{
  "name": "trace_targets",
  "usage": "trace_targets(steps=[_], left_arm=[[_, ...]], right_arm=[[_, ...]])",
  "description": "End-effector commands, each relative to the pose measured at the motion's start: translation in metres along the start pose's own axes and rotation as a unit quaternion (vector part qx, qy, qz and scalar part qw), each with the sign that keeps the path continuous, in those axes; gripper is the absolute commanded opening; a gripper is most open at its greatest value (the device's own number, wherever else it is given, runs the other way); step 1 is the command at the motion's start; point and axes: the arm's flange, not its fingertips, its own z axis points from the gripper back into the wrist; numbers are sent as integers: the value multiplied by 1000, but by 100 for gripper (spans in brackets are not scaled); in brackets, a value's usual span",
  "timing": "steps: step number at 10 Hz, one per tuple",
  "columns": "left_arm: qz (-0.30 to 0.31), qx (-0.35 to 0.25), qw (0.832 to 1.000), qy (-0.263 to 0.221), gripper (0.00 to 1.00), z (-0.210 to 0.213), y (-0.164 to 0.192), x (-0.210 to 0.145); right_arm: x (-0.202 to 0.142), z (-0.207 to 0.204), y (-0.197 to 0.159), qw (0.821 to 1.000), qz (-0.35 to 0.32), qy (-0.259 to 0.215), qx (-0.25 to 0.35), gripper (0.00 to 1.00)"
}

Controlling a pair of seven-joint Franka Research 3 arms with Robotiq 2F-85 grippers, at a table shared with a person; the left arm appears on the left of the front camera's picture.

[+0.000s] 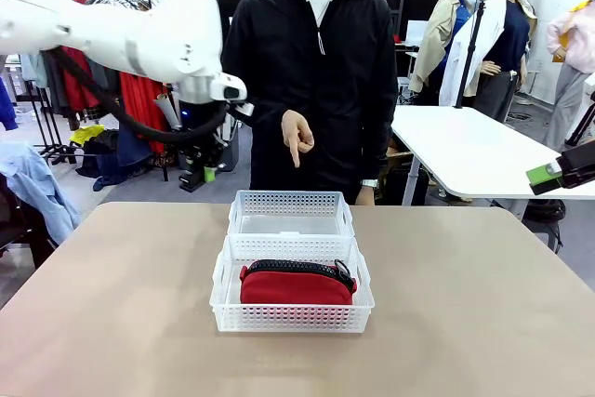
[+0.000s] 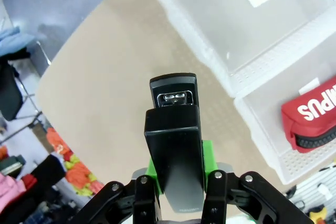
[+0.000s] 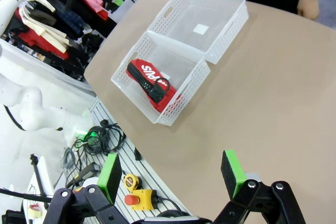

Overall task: Distribute items into two baskets.
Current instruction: Place the picked Stapler into the Organizing basket as instructed by the person.

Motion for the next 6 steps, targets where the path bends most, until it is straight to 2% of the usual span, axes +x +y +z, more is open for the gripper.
trace_targets(steps=[1,6], left_arm=[[-74,17,997,12,0,-1,-15,37],[-125,-7,992,5,0,-9,-62,77]], right_arm=[[2,-1,0,1000,7,-13,9,100],[2,-1,0,1000,7,-13,9,100]])
